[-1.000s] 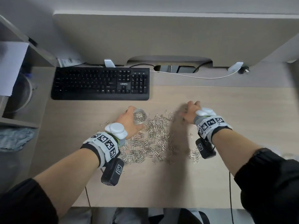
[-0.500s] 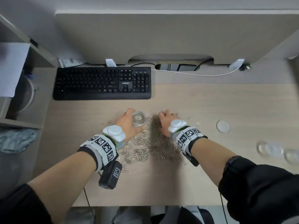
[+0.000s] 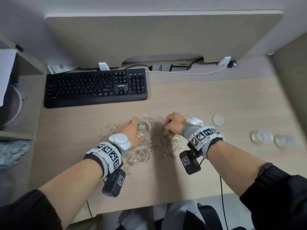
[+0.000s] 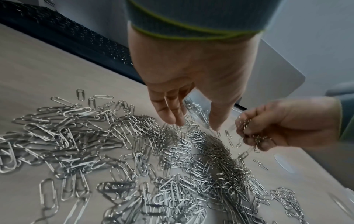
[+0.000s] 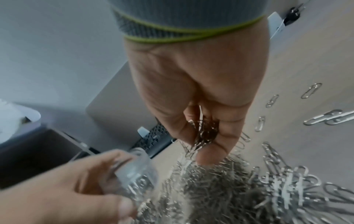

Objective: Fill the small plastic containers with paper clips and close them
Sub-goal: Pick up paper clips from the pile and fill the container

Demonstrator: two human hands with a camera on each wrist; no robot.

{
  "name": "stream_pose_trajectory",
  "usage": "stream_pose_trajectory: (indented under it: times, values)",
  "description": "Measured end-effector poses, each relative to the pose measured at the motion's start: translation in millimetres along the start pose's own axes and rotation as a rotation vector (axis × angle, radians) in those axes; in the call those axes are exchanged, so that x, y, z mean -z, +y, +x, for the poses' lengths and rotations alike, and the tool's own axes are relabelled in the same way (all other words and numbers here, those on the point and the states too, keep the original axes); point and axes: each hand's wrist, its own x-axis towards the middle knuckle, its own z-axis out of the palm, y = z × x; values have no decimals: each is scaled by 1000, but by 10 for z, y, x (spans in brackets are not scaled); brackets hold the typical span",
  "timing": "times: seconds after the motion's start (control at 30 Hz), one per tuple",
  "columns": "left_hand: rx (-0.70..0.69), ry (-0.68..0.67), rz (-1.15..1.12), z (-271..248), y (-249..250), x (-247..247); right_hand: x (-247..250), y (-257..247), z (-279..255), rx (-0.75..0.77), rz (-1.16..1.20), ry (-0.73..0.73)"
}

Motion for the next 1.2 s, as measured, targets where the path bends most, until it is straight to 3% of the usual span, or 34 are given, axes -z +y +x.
stream_pose_trajectory:
  times: [0.33, 0.9, 1.2]
  values:
    - [-72, 13, -14, 40, 173, -127, 73, -426, -254, 120, 306, 0]
    - [-62, 85, -87, 7, 373, -105, 95, -599, -382, 281, -44, 18]
    - [-77, 74, -117, 28, 471, -129, 276, -533, -477, 244, 320, -50]
